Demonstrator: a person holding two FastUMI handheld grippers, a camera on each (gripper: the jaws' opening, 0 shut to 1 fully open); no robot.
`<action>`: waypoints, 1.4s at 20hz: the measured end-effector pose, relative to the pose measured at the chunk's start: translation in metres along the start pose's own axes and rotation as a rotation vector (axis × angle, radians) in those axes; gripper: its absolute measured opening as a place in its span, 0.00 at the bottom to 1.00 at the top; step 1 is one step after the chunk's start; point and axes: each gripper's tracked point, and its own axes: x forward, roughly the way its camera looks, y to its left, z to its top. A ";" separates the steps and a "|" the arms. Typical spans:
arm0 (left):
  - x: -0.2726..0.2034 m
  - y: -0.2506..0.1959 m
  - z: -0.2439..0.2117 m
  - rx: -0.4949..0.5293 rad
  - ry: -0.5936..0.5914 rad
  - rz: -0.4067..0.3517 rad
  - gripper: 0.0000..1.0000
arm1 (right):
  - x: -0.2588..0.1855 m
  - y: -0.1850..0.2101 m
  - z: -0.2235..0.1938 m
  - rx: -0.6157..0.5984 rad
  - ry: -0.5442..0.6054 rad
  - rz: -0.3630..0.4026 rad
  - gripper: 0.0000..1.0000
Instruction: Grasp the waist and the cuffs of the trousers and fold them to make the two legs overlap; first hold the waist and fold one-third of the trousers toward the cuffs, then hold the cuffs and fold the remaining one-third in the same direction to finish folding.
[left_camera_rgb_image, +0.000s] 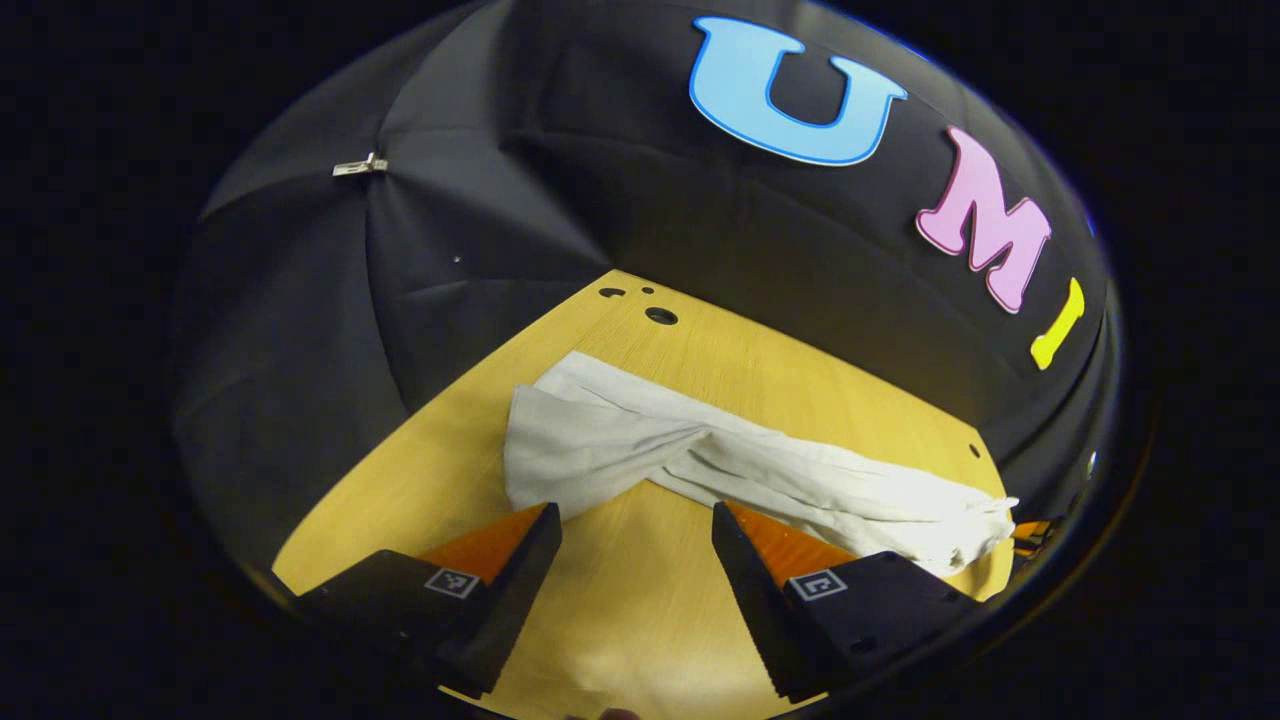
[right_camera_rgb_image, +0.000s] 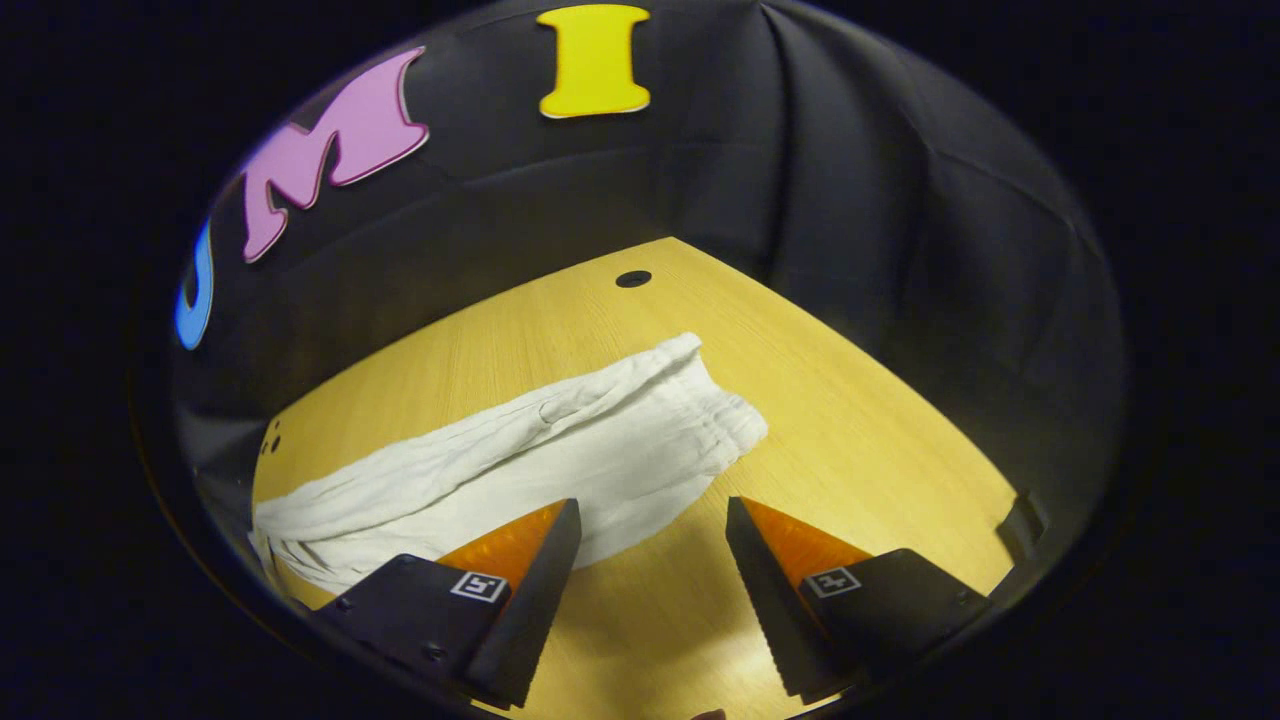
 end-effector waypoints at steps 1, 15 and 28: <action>0.002 -0.004 -0.002 -0.031 0.000 -0.011 0.96 | 0.002 -0.003 0.000 0.056 0.011 0.006 0.80; 0.025 -0.029 -0.020 -0.139 0.032 -0.043 0.96 | 0.069 -0.031 0.024 0.421 0.051 -0.065 0.89; 0.034 -0.038 -0.034 -0.225 0.059 -0.046 0.96 | 0.050 -0.032 0.028 0.414 0.030 -0.008 0.16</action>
